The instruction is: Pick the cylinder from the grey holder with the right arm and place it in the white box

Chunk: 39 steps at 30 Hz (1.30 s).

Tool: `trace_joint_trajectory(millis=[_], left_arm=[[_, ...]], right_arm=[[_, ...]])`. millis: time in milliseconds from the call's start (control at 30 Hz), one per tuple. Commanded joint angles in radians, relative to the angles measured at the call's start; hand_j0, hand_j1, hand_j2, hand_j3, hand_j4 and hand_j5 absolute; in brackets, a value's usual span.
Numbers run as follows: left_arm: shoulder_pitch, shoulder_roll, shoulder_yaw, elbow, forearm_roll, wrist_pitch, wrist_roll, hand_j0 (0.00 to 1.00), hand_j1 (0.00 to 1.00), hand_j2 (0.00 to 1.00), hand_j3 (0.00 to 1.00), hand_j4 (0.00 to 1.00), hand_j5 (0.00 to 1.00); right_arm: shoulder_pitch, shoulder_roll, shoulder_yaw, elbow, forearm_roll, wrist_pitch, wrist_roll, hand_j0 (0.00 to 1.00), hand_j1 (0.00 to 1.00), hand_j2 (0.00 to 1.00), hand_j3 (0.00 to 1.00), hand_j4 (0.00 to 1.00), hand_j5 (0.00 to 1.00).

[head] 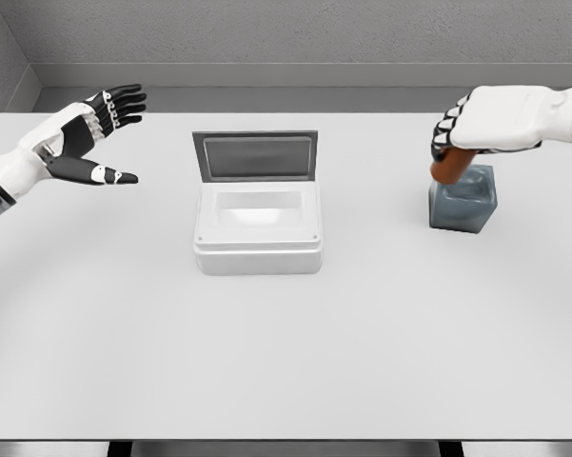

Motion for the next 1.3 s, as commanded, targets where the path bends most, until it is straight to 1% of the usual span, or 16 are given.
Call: trace_joint_trajectory(millis=[0,33,100,167,267,500,567,633,667,700,833,900,933,967,1067,1267], left_arm=[[0.0,0.001,0.001,0.002,0.005,0.001,0.0,1.0,1.0,1.0,1.0,1.0,1.0],[-0.003,0.001,0.001,0.002,0.005,0.001,0.0,1.0,1.0,1.0,1.0,1.0,1.0],[-0.005,0.001,-0.001,0.002,0.005,0.002,0.0,1.0,1.0,1.0,1.0,1.0,1.0],[-0.009,-0.001,-0.001,0.002,0.005,0.002,0.0,1.0,1.0,1.0,1.0,1.0,1.0],[-0.009,-0.001,-0.001,0.004,0.005,0.002,0.0,1.0,1.0,1.0,1.0,1.0,1.0],[-0.009,-0.008,-0.001,0.004,0.005,-0.001,0.0,1.0,1.0,1.0,1.0,1.0,1.0],[-0.009,-0.016,-0.001,0.004,0.005,0.001,0.0,1.0,1.0,1.0,1.0,1.0,1.0],[-0.009,-0.018,-0.001,0.004,0.005,0.001,0.0,1.0,1.0,1.0,1.0,1.0,1.0],[-0.009,-0.018,0.001,0.004,0.005,0.001,0.0,1.0,1.0,1.0,1.0,1.0,1.0],[-0.009,-0.018,0.001,0.004,0.005,-0.001,0.0,1.0,1.0,1.0,1.0,1.0,1.0],[-0.012,-0.022,-0.001,0.005,0.005,0.001,0.0,1.0,1.0,1.0,1.0,1.0,1.0],[-0.021,-0.042,-0.003,0.03,-0.001,0.001,0.0,1.0,1.0,1.0,1.0,1.0,1.0],[-0.021,-0.042,-0.003,0.03,-0.003,0.001,0.0,1.0,1.0,1.0,1.0,1.0,1.0],[-0.021,-0.044,-0.003,0.036,-0.001,0.002,0.0,1.0,1.0,1.0,1.0,1.0,1.0],[-0.021,-0.054,-0.003,0.036,-0.003,0.002,0.0,1.0,1.0,1.0,1.0,1.0,1.0],[-0.021,-0.056,-0.006,0.039,-0.003,0.002,0.0,1.0,1.0,1.0,1.0,1.0,1.0]], right_arm=[[0.0,0.0,-0.001,-0.039,-0.005,0.003,0.0,0.53,0.53,0.53,0.53,0.53,0.53],[0.0,0.0,-0.001,-0.051,-0.005,0.003,0.0,0.53,0.53,0.53,0.53,0.53,0.53],[0.0,0.002,-0.001,-0.053,-0.006,0.003,0.0,0.53,0.53,0.53,0.53,0.53,0.53],[0.0,0.004,-0.001,-0.077,-0.006,0.003,0.0,0.53,0.53,0.53,0.53,0.53,0.53],[0.0,0.022,-0.001,-0.096,-0.008,0.003,0.0,0.53,0.53,0.53,0.53,0.53,0.53],[0.0,0.054,-0.001,-0.108,-0.009,0.003,0.0,0.53,0.53,0.53,0.53,0.53,0.53],[0.0,0.054,-0.001,-0.14,-0.008,0.003,0.0,0.53,0.53,0.53,0.53,0.53,0.53],[0.0,0.056,-0.001,-0.142,-0.011,0.003,0.0,0.53,0.53,0.53,0.53,0.53,0.53],[0.0,0.056,-0.001,-0.155,-0.009,0.003,0.0,0.53,0.53,0.53,0.53,0.53,0.53],[0.0,0.079,-0.001,-0.155,-0.009,0.003,0.0,0.53,0.53,0.53,0.53,0.53,0.53],[-0.008,0.114,0.002,-0.157,-0.009,0.003,0.0,0.53,0.53,0.53,0.53,0.53,0.53],[-0.008,0.125,0.002,-0.157,-0.008,0.003,0.0,0.53,0.53,0.53,0.53,0.53,0.53],[-0.008,0.131,0.005,-0.157,-0.006,0.003,0.0,0.53,0.53,0.53,0.53,0.53,0.53],[-0.008,0.149,0.007,-0.155,-0.005,0.003,0.0,0.53,0.53,0.53,0.53,0.53,0.53],[-0.008,0.177,0.008,-0.157,-0.005,0.003,0.0,0.53,0.53,0.53,0.53,0.53,0.53],[-0.009,0.201,0.008,-0.155,-0.005,0.003,0.0,0.53,0.53,0.53,0.53,0.53,0.53]])
